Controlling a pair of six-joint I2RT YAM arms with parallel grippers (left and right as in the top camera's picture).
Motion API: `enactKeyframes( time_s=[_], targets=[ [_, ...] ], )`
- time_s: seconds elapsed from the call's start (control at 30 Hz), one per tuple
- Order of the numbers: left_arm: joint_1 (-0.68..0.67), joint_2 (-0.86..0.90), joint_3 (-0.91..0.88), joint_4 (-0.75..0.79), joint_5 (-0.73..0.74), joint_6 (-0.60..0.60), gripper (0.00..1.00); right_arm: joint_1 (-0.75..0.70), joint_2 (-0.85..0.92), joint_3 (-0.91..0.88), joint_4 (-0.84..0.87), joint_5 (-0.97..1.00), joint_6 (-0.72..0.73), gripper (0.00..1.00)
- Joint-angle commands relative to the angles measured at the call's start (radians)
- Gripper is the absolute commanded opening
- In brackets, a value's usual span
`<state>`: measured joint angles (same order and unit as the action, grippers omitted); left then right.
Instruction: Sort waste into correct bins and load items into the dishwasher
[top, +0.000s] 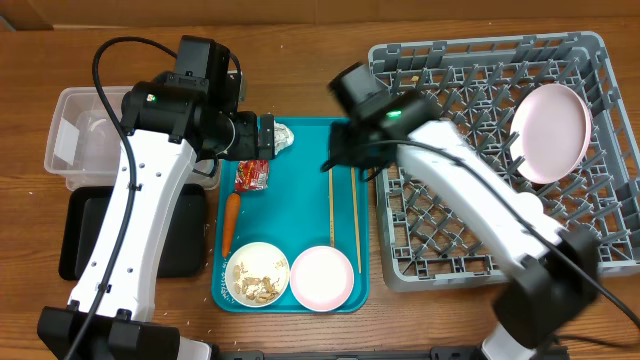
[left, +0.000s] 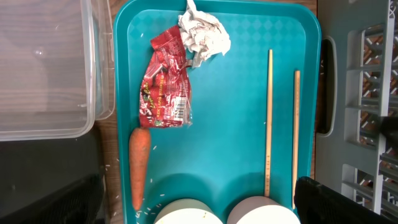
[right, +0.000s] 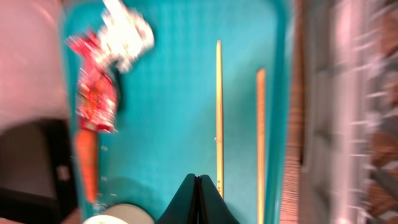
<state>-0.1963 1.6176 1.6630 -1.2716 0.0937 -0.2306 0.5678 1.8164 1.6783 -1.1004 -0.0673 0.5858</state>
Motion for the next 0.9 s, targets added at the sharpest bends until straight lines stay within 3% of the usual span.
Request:
enactKeyframes(
  time_s=[0.0, 0.13, 0.23, 0.3, 0.5, 0.73, 0.87],
  targets=[
    [0.0, -0.013, 0.019, 0.001, 0.007, 0.006, 1.0, -0.06, -0.039, 0.018, -0.008, -0.01, -0.056, 0.04],
    [0.0, -0.013, 0.019, 0.001, 0.007, 0.006, 1.0, -0.042, -0.025, -0.011, -0.006, -0.084, -0.096, 0.08],
    [0.0, -0.013, 0.019, 0.001, 0.007, 0.006, 1.0, 0.012, -0.003, -0.085, 0.048, -0.053, -0.028, 0.35],
    [0.0, -0.013, 0.019, 0.0, 0.007, 0.006, 1.0, 0.049, 0.016, -0.151, 0.125, -0.021, 0.034, 0.42],
    [0.0, -0.013, 0.019, 0.0, 0.007, 0.006, 1.0, 0.095, 0.106, -0.301, 0.335, -0.005, 0.176, 0.43],
    [0.0, -0.013, 0.019, 0.0, 0.007, 0.006, 1.0, 0.091, 0.231, -0.306, 0.386, 0.011, 0.178, 0.43],
    [0.0, -0.013, 0.019, 0.0, 0.007, 0.006, 1.0, 0.091, 0.262, -0.306, 0.38, -0.024, 0.171, 0.21]
  ],
)
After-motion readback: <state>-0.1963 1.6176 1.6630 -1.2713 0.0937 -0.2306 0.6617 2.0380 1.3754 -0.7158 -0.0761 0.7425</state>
